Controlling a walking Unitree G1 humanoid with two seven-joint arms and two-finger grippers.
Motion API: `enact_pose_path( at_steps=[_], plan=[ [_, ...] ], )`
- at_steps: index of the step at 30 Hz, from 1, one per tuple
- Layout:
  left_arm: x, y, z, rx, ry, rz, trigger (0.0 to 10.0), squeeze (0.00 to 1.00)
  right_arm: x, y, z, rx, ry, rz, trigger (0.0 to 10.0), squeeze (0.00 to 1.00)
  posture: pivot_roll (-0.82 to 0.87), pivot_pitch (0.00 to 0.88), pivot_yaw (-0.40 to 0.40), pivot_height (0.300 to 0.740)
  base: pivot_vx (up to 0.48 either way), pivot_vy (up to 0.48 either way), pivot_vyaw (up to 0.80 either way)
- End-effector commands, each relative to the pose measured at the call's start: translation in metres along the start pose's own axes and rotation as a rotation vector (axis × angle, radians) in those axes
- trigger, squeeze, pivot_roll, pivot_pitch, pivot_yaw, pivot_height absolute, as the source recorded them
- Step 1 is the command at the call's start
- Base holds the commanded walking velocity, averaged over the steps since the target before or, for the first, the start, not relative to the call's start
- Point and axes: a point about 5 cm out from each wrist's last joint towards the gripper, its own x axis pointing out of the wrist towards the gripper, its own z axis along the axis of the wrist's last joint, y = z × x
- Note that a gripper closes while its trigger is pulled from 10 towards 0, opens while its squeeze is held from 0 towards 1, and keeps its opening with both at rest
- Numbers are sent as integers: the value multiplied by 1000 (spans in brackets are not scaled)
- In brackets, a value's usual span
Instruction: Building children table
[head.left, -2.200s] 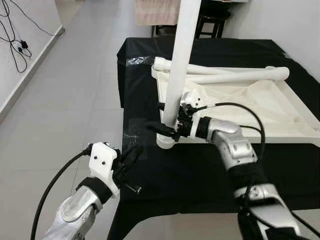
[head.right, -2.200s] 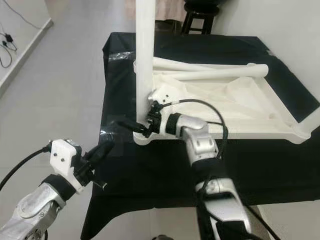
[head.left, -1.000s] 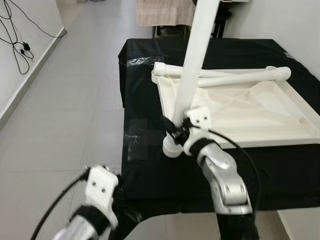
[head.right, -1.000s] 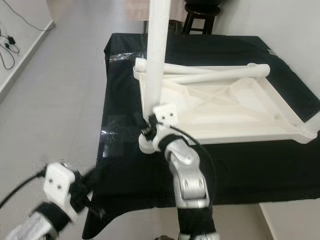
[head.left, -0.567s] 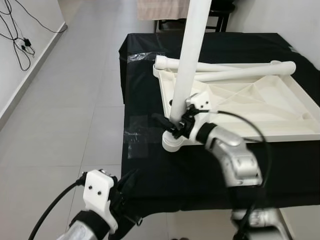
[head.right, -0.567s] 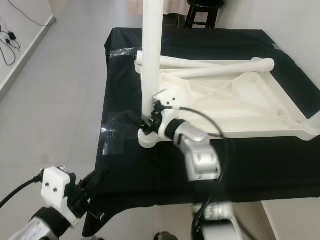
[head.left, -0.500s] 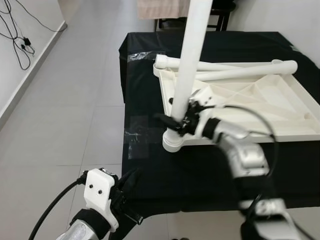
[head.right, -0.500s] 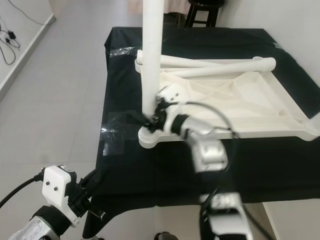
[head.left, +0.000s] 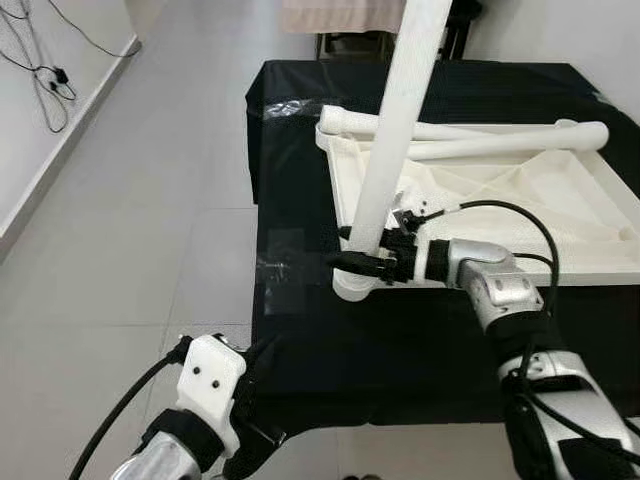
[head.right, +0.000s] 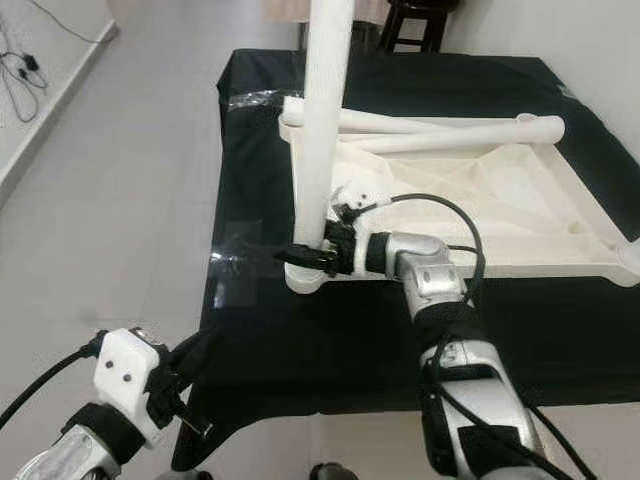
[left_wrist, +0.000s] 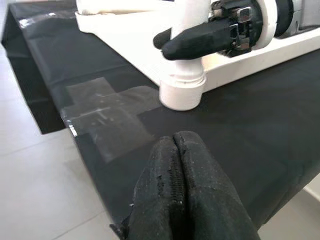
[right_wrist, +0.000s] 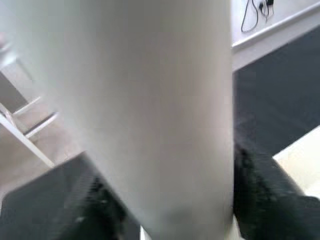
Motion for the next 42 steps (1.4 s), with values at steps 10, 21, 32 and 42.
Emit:
enact_pose_path(
  at_steps=[10, 21, 32, 42],
  plan=[
    [2, -3, -5, -12, 14, -5, 10000, 0, -26, -3, -7, 26, -102, -62, 0, 0, 107, 146, -81, 740, 0, 0, 0],
    [-5, 7, -6, -43, 10, 7, 10000, 0, 6, 90, -41, -3, -5, -739, 0, 0, 82, 171, -63, 740, 0, 0, 0],
    [-4, 7, -7, -65, -9, 11, 10000, 0, 28, 95, -36, 86, -78, -407, 10000, 1000, 101, 152, -78, 740, 0, 0, 0],
    [1, 3, -7, -78, -26, 6, 10000, 0, 11, 55, -5, -52, -111, -127, 10000, 0, 124, 139, -79, 740, 0, 0, 0]
  ],
)
